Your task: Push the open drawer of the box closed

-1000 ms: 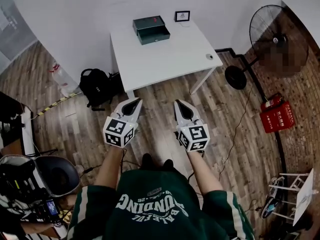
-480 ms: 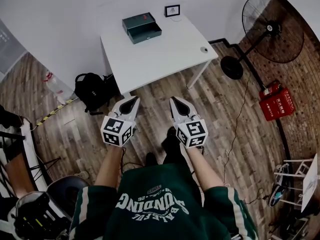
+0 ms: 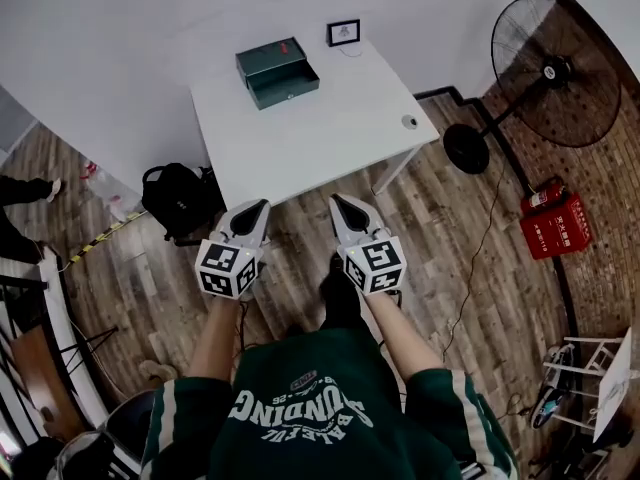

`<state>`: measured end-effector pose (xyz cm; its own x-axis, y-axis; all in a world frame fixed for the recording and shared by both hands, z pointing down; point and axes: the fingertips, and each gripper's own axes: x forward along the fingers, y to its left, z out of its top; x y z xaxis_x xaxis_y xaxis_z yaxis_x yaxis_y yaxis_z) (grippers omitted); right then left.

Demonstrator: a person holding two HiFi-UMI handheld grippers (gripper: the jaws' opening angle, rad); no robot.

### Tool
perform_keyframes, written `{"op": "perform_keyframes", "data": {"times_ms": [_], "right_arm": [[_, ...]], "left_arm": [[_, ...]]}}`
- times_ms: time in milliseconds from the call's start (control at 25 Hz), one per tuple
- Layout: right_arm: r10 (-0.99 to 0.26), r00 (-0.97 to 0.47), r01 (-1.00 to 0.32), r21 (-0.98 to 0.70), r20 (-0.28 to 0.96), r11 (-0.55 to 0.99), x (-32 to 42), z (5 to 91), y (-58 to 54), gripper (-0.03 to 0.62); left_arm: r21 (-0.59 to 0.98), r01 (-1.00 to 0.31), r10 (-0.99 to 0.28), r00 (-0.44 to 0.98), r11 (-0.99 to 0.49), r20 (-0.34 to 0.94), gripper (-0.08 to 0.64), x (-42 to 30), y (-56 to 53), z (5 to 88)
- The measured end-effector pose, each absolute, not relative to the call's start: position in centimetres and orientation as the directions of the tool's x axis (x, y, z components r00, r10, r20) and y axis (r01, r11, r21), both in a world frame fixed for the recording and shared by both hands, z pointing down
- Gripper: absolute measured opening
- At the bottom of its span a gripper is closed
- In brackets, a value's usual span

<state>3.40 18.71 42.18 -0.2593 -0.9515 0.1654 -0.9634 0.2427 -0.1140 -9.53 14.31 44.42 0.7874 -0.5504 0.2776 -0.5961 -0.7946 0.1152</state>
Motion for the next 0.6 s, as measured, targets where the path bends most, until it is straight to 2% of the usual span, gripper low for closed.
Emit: {"op": "perform_keyframes", "data": {"times_ms": [600], "right_arm": [[-0.881,-0.442,-0.897,-0.096,0.171,0.431,12.6,40.6,0.3,0.002]], "left_arm": [[0.146,-0.735,-0.687,0.673,-0.662,0.276,0.052,0.1,-1.7,43.1]]}}
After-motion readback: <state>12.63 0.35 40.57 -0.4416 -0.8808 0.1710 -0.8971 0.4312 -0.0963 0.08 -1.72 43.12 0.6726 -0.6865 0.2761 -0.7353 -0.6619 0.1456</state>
